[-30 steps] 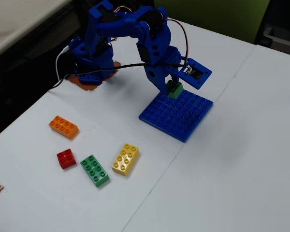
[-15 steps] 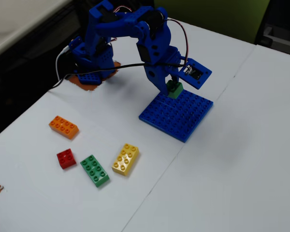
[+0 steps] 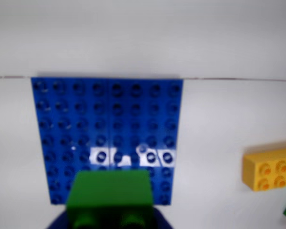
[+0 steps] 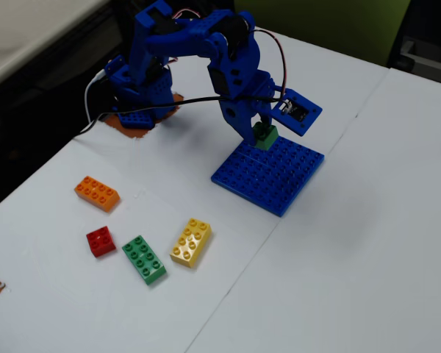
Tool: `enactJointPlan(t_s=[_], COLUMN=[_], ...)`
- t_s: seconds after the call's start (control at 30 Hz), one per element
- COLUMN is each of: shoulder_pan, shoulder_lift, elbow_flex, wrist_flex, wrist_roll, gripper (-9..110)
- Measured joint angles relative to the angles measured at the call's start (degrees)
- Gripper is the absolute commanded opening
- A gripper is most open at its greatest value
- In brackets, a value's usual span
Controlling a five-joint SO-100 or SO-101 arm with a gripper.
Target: Pick up the 2x2 green block and go up the 8x8 blue block.
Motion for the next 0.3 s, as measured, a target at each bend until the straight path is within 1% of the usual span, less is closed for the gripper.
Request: enactJointPlan(t_s=[0.3], shoulder_pan=[0.0], shoulder_lift=[0.0], elbow_flex=[0.18], wrist_flex=[0.0], wrist_roll=[0.0], gripper=[7])
